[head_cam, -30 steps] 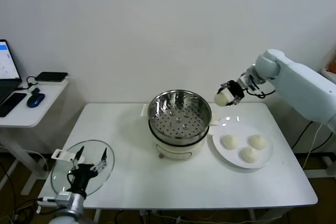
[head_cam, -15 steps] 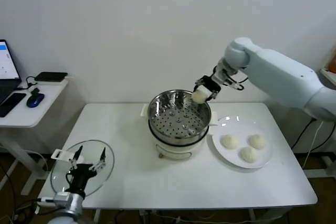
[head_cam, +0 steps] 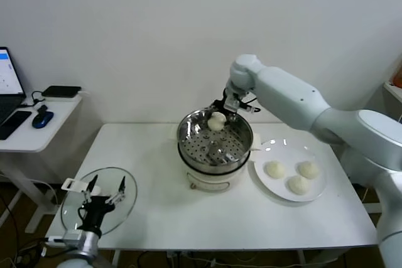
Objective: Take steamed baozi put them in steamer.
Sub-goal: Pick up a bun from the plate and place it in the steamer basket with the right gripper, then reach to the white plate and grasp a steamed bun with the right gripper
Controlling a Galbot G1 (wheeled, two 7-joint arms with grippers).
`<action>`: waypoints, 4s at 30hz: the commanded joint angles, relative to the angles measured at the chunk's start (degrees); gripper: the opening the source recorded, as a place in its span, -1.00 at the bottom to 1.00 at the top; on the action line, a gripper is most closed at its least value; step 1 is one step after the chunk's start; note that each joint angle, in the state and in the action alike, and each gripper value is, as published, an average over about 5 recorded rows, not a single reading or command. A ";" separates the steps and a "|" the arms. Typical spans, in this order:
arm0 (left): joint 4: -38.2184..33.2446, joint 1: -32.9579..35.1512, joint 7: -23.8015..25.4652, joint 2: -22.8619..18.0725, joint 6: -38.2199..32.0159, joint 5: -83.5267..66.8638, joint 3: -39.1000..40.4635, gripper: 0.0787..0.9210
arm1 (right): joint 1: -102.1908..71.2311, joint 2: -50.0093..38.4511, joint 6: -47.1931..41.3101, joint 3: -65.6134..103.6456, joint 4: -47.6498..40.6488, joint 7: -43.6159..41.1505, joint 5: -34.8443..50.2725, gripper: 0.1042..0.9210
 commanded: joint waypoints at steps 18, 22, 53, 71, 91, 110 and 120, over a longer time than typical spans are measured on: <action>0.68 -0.34 -0.02 0.04 0.15 0.06 0.54 0.77 | -6.08 4.26 6.61 11.21 -6.76 2.89 -20.02 0.42; 0.84 -0.46 -0.03 0.00 0.17 0.09 0.62 0.77 | -6.44 4.49 6.72 11.77 -7.38 3.37 -20.53 0.43; 1.50 -0.28 -0.17 0.19 0.13 -0.48 -0.04 0.77 | 5.94 -11.30 0.16 -7.20 12.02 -2.91 9.02 0.76; -0.90 0.71 -0.19 0.03 0.82 -1.13 0.72 0.77 | 16.23 -40.29 -45.52 -31.52 21.37 -0.02 55.34 0.76; -0.20 1.25 -0.23 -0.25 0.75 -0.83 0.41 0.77 | -8.84 -33.98 -51.84 -12.34 9.25 1.49 48.19 0.76; 0.94 1.08 -0.30 -0.45 0.58 -0.88 0.18 0.77 | -13.34 -24.12 -48.54 -9.29 -1.19 0.77 42.94 0.76; 1.14 1.00 -0.34 -0.45 0.57 -0.96 0.24 0.77 | -14.66 -22.30 -47.55 -7.42 -4.26 0.55 41.25 0.76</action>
